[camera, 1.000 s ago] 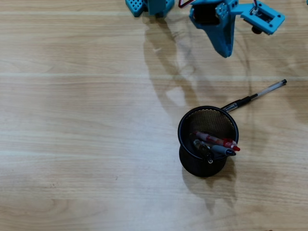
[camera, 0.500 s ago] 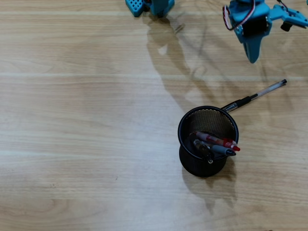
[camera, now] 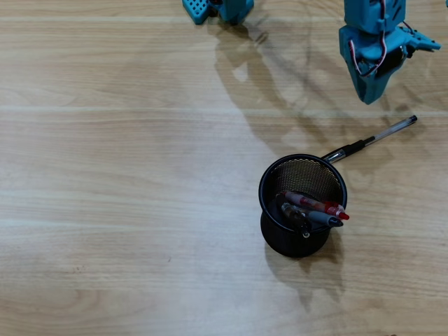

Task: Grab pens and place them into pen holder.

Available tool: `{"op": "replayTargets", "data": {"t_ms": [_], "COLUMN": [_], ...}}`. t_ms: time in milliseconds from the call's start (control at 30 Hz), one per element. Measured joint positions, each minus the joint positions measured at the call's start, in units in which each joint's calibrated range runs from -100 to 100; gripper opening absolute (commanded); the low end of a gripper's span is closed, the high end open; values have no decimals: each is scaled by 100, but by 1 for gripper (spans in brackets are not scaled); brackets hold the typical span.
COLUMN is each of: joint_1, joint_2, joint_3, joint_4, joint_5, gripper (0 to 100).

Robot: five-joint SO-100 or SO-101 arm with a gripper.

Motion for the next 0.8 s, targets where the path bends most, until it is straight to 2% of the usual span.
{"op": "replayTargets", "data": {"t_ms": [400,467,667,800], "joint_1": [0,0,-67,-191], "joint_2": [68,68,85,153], "joint_3": [-9,-9,-9,-9], "joint_4": [-17,-17,-17,-17], "joint_5": [5,0,-369,-416], "gripper": [4,8,31,35]}}
